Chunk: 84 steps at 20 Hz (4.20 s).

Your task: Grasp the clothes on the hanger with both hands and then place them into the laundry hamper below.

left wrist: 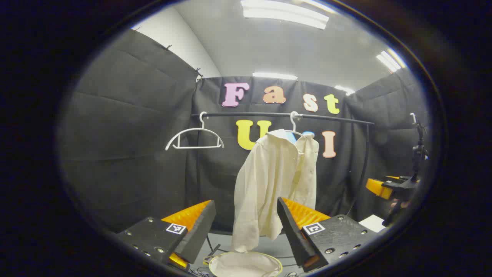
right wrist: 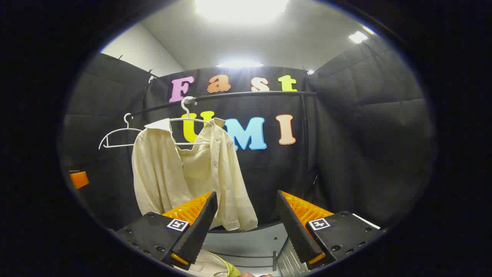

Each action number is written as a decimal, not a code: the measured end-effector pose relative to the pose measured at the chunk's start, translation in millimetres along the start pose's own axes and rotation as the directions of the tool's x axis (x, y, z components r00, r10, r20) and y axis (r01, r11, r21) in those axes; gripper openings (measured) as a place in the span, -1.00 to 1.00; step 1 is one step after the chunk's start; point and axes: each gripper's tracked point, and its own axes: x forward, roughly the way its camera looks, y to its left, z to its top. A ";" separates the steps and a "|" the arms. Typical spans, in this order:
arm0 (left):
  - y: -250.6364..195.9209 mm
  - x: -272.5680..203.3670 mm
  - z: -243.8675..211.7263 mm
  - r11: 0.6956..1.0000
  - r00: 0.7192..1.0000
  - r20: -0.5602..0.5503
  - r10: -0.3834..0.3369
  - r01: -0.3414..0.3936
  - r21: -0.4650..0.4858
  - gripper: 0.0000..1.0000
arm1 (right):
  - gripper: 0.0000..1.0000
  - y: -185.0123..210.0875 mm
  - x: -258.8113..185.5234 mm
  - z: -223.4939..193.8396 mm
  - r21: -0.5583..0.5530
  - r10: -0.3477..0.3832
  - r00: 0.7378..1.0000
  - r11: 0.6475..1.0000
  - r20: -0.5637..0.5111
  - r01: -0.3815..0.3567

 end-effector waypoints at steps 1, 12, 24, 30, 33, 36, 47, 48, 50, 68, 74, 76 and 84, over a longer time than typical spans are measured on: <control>-0.7 -1.1 -1.9 1.000 1.000 -0.004 -0.002 0.002 0.003 0.82 | 0.94 -0.3 -1.5 0.3 0.006 -0.001 1.000 1.000 0.000 0.001; -8.8 -1.5 -7.8 1.000 1.000 -0.010 -0.007 0.007 0.008 0.86 | 0.94 -8.2 -9.7 -8.0 0.002 0.002 1.000 1.000 -0.005 -0.002; -22.9 10.1 -14.0 0.999 0.999 -0.021 -0.041 0.041 -0.002 0.82 | 0.94 -19.2 -4.4 -16.2 0.030 -0.013 0.999 0.999 -0.032 0.014; -45.7 32.2 -1.7 0.998 0.998 -0.018 -0.062 0.062 0.004 0.82 | 0.94 -23.1 13.5 -11.3 0.046 -0.009 0.999 0.999 -0.050 0.011; -54.4 52.8 8.5 0.998 0.998 -0.012 -0.061 0.061 0.006 0.84 | 0.94 -20.1 36.3 -4.6 0.056 0.009 0.998 0.998 -0.055 -0.006; -69.8 77.4 23.6 0.998 0.998 0.001 -0.066 0.066 0.002 0.87 | 0.94 -16.9 63.0 5.0 0.066 0.035 0.998 0.997 -0.046 -0.032; -138.4 193.0 49.0 0.999 1.000 0.009 0.005 -0.006 0.031 0.87 | 0.94 9.3 180.7 41.0 0.079 0.231 0.972 0.969 0.035 -0.233; -143.4 201.8 47.6 1.000 1.000 0.005 0.017 -0.017 0.022 0.82 | 0.94 13.6 190.7 40.5 0.072 0.252 0.967 0.964 0.039 -0.255; -151.9 220.7 45.4 0.999 0.999 0.005 0.049 -0.049 -0.008 0.82 | 0.94 25.5 208.6 40.0 0.064 0.304 0.952 0.950 0.042 -0.306; -125.1 345.7 32.1 0.871 0.872 0.070 0.485 -0.489 0.048 0.87 | 0.94 33.4 273.3 -29.9 0.094 0.466 0.878 0.884 -0.111 -0.457; -101.2 344.4 30.6 0.852 0.855 0.067 0.514 -0.518 0.076 0.08 | 0.94 52.5 298.2 -27.8 0.113 0.488 0.865 0.872 -0.114 -0.477; -97.5 344.9 31.4 0.870 0.873 0.072 0.482 -0.487 0.082 -0.45 | 0.94 60.9 309.0 -21.9 0.113 0.491 0.866 0.870 -0.099 -0.480; -99.8 326.9 38.1 0.914 0.914 0.078 0.397 -0.402 0.050 -0.99 | 0.95 104.1 338.1 11.5 0.144 0.503 0.864 0.857 -0.018 -0.495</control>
